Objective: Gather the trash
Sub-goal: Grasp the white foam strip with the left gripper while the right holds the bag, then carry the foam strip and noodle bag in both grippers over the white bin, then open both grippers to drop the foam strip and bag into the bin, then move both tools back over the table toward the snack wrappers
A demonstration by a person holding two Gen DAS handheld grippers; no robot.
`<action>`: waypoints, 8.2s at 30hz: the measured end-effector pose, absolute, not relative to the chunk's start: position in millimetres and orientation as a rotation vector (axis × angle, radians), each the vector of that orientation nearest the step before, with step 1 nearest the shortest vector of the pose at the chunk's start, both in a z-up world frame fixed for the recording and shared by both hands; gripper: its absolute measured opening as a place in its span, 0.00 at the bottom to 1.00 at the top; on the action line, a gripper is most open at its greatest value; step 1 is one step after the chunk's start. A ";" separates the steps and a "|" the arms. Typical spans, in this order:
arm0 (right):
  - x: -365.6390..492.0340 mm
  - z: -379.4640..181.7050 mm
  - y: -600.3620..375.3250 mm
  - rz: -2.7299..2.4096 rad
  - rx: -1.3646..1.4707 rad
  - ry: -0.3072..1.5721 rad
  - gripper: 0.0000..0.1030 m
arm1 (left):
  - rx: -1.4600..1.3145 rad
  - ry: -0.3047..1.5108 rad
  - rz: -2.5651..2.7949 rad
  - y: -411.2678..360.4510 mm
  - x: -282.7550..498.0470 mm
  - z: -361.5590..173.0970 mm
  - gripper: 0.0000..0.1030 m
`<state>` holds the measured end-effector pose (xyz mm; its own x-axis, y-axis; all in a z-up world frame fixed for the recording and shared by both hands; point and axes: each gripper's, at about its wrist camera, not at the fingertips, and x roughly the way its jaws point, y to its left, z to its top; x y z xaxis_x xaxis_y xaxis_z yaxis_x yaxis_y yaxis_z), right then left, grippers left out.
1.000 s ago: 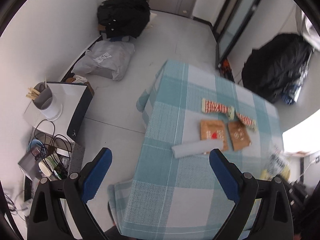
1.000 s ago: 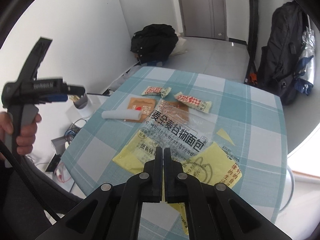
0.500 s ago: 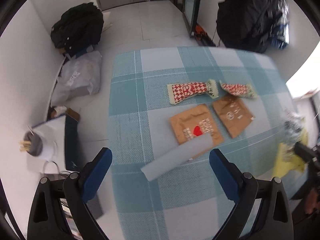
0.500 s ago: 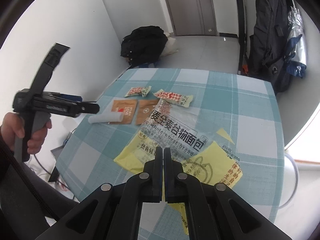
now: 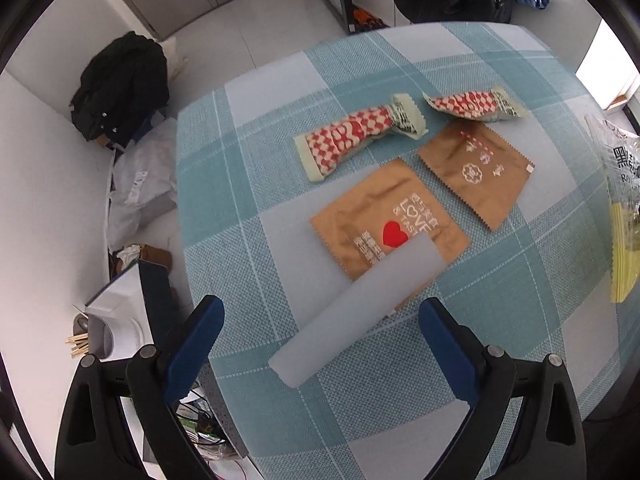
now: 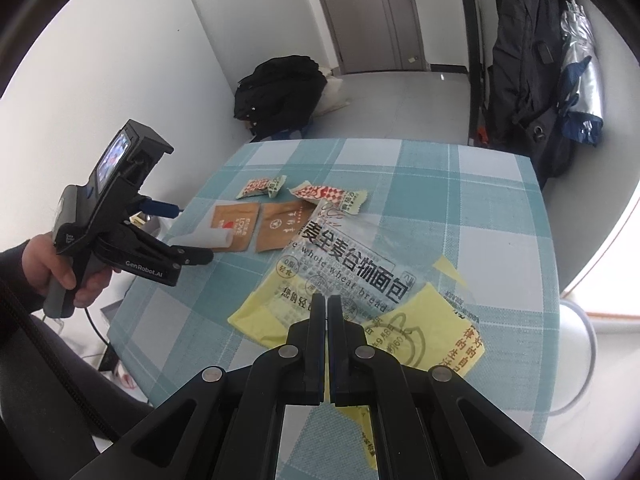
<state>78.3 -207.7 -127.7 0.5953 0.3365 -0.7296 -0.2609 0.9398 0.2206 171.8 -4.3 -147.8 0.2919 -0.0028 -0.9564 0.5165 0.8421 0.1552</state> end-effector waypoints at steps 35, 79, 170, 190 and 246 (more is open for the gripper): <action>74.4 -121.9 -200.2 0.336 0.108 0.850 0.01 | 0.626 1.249 -0.480 -19.4 151.1 -130.6 0.08; 35.9 -91.5 -212.6 0.336 0.099 0.767 0.01 | 0.233 1.052 -0.430 -28.3 96.9 -52.5 0.03; 86.7 -288.8 -540.6 -0.026 0.592 1.084 0.00 | 0.364 1.584 -0.656 -424.9 165.7 -238.5 0.03; 118.4 -332.1 -556.4 0.014 0.801 1.131 0.04 | 0.256 1.725 -0.505 -424.0 189.4 -252.3 0.07; -1.3 -14.5 -500.8 -0.153 0.354 0.587 0.77 | 0.151 0.797 -0.459 -243.3 102.6 15.2 0.81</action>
<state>-1.3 -500.8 -14.5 0.8234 -0.0415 -0.5659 0.2407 0.9287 0.2822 102.6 -243.3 15.2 0.6067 -0.3396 -0.7188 0.4514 0.8914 -0.0403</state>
